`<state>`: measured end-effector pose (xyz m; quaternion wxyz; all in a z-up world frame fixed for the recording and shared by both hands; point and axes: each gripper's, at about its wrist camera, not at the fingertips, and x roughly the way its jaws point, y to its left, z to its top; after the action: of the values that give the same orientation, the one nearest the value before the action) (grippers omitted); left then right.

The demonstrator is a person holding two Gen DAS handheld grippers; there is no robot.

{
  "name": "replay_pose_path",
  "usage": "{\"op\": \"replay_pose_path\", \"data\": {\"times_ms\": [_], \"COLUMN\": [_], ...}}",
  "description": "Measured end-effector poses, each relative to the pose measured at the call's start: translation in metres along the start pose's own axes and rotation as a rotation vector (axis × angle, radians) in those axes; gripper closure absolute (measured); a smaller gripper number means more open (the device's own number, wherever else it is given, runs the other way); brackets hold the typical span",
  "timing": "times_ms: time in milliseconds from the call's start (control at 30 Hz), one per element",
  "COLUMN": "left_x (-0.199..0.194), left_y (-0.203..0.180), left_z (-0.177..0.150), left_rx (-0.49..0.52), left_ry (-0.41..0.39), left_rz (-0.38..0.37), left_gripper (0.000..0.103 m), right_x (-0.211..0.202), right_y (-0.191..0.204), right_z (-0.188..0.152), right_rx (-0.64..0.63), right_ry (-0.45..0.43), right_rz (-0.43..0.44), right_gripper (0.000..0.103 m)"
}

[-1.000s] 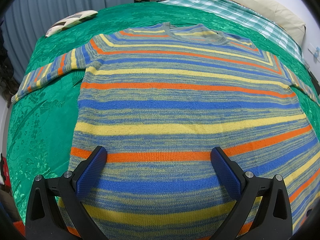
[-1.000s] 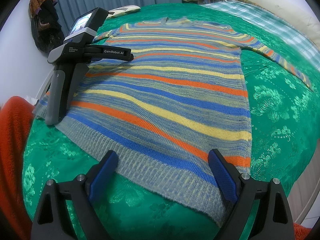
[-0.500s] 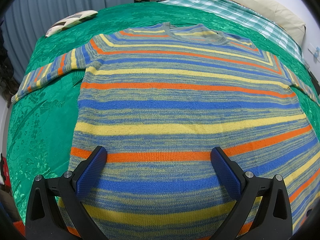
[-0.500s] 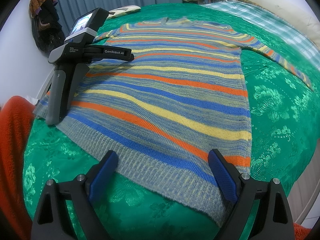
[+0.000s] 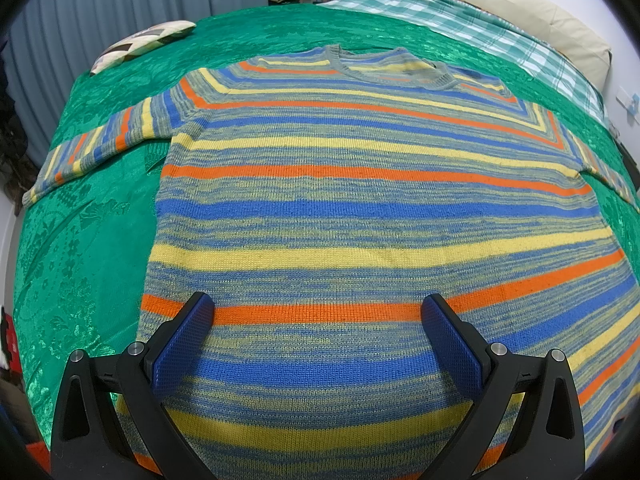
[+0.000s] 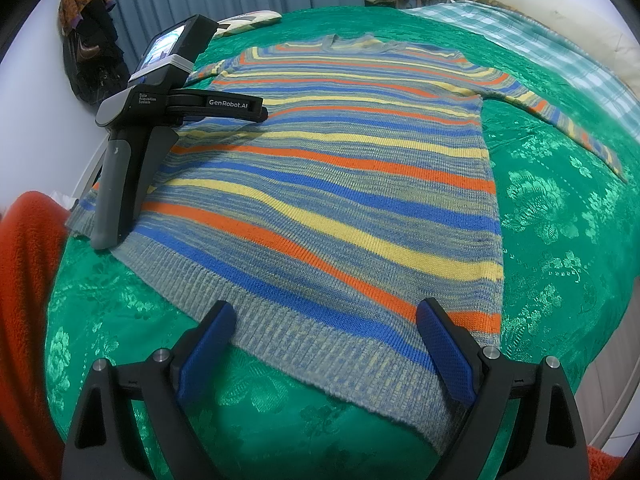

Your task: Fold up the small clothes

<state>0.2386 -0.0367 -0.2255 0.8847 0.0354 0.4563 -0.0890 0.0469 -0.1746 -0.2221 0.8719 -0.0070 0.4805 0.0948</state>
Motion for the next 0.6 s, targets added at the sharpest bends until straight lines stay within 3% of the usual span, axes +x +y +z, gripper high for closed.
{"op": "replay_pose_path", "data": {"times_ms": [600], "left_x": [0.0000], "left_y": [0.0005], "left_z": [0.0001], "left_rx": [0.000], "left_ry": [0.000], "left_rz": [0.000], "left_gripper": [0.000], "right_x": [0.0008], "right_y": [0.0005], "right_z": [0.0001], "right_rx": [0.000], "right_ry": [0.001], "right_rz": [-0.001], "right_gripper": [0.011]}}
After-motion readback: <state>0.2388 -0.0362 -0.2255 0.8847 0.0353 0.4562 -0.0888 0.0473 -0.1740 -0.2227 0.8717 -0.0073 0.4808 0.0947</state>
